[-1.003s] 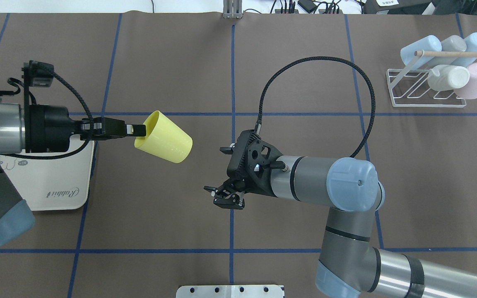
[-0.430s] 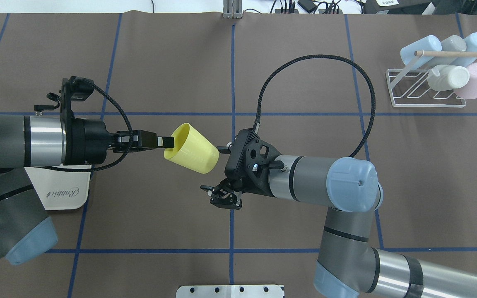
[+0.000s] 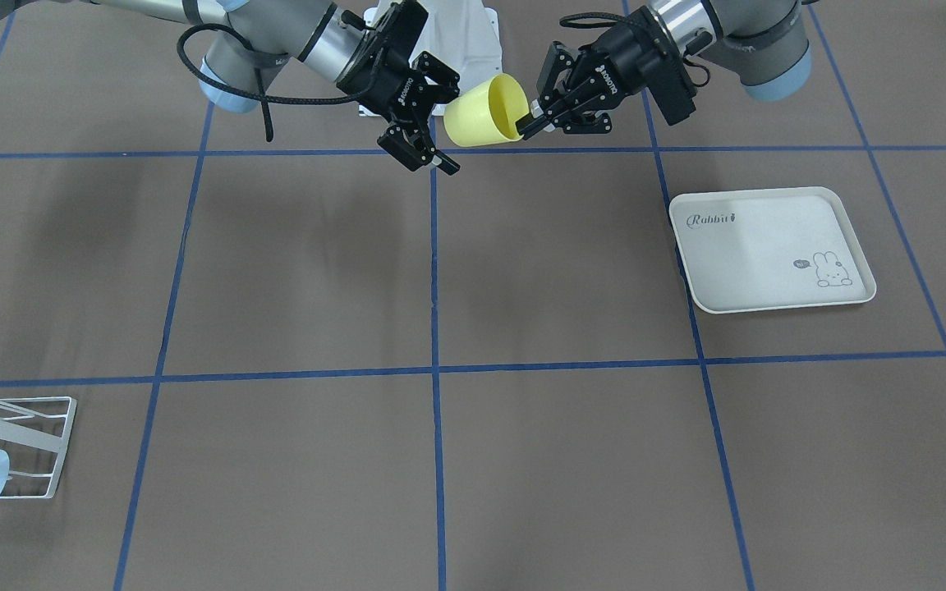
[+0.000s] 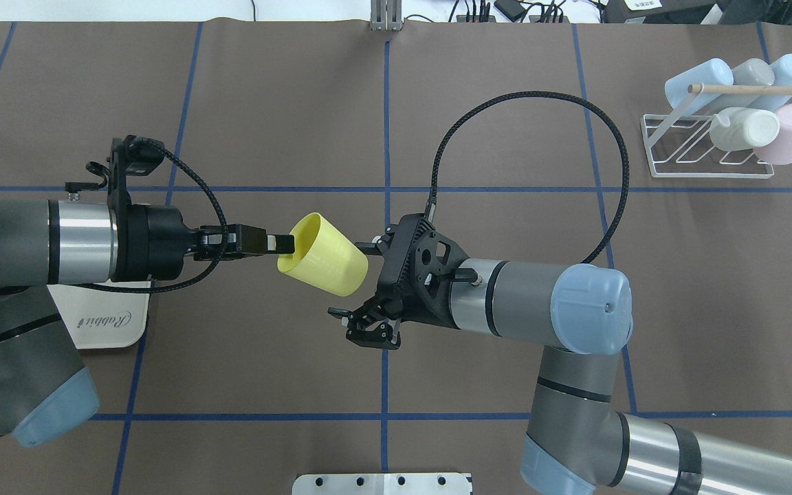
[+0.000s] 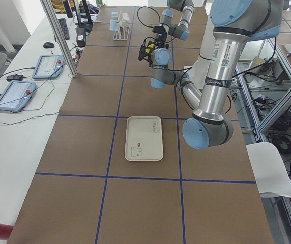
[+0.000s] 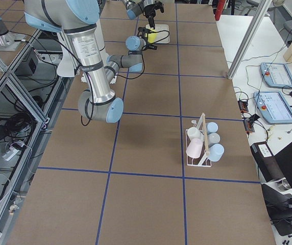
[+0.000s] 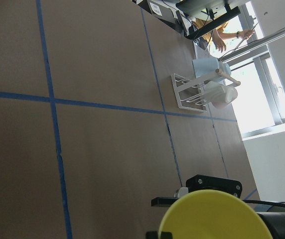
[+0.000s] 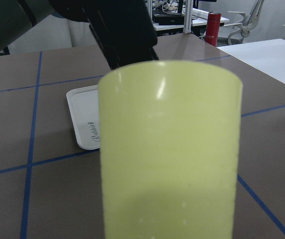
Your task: Transfer IKEA cup to right arm and place on rack
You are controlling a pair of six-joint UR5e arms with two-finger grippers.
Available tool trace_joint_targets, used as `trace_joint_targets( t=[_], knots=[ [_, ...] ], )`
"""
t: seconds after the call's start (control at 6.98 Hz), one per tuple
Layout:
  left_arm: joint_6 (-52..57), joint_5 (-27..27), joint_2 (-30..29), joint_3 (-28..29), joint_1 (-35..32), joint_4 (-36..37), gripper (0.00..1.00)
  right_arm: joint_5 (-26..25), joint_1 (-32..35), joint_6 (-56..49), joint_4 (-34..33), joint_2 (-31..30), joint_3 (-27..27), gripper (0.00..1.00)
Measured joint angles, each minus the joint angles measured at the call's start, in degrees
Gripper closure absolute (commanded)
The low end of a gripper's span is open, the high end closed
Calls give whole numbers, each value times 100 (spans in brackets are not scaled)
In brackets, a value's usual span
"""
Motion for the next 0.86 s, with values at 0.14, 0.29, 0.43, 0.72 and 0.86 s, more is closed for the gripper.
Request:
trace_joint_targets(
  t=[0.14, 0.29, 0.43, 0.72, 0.86],
  knots=[
    [2, 0, 3, 5, 20, 4, 100, 0, 1, 16, 16, 1, 10, 6],
    [2, 1, 6, 11, 36, 6, 100, 0, 5, 40, 23, 5, 21, 7],
    [2, 1, 9, 14, 43, 7, 100, 0, 7, 64, 29, 7, 29, 6],
    [3, 3, 14, 18, 52, 7, 100, -43, -5, 92, 340, -4, -18, 6],
    [3, 7, 18, 18, 54, 7, 100, -86, -22, 110, 603, -18, -75, 6]
  ],
)
